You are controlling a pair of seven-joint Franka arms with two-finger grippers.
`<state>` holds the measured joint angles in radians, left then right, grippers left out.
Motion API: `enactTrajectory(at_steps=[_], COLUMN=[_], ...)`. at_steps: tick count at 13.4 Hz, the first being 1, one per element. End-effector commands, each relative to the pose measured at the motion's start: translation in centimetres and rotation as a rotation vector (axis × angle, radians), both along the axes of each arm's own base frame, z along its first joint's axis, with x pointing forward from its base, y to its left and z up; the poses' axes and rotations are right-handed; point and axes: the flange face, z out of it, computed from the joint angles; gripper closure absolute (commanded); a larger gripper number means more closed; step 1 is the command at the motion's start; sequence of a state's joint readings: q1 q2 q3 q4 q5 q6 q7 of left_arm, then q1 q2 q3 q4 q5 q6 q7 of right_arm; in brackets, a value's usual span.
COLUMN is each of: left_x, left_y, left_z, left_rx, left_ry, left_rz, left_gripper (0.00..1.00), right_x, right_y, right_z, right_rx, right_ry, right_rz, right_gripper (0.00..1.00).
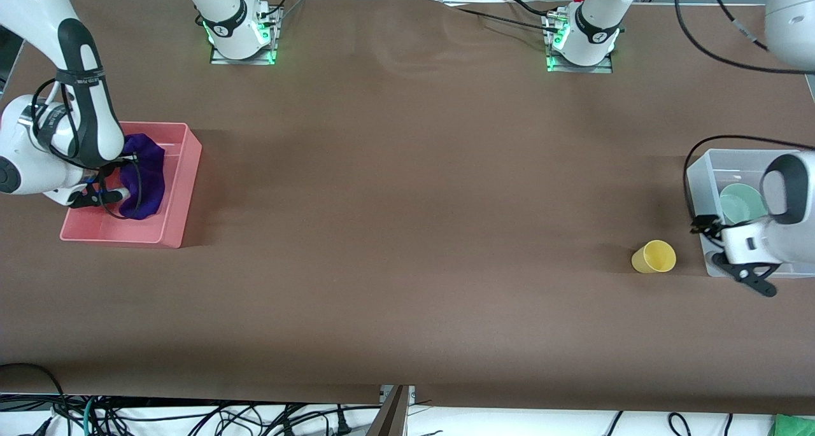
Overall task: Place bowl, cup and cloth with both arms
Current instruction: 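Lower the left gripper onto the yellow cup while the right gripper withdraws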
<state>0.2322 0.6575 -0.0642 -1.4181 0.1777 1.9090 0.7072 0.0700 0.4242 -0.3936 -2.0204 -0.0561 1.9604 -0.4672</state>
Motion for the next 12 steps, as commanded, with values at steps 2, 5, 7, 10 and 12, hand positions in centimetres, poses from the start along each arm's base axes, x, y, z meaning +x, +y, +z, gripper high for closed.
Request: enactTrajectory(at_steps=[2, 5, 7, 10, 12], left_x=[1.3, 0.8, 1.2, 1.2, 1.1], left_y=[0.9, 1.9, 1.6, 0.9, 0.8], left_z=[-3.5, -4.2, -5.8, -9.3, -9.9], left_rx=[-0.047, -0.156, -0.17, -0.172, -0.172], left_ry=[-0.069, -0.077, -0.102, -0.09, -0.082], left_rz=[0.057, 0.209, 0.226, 0.226, 0.223], left_gripper=[0.0, 0.0, 0.05, 0.81, 1.0], right_x=[0.6, 5.2, 8.2, 10.1, 9.6], right_y=[0.5, 4.0, 7.5, 14.2, 18.5], right_z=[4.2, 13.0, 18.9, 25.7, 28.3], right_rx=[0.029, 0.046, 0.055, 0.098, 0.086], right_ry=[-0.078, -0.092, -0.14, -0.214, -0.26], right_rz=[-0.003, 0.038, 0.1, 0.197, 0.076], right_gripper=[0.0, 0.0, 0.0, 0.0, 0.0])
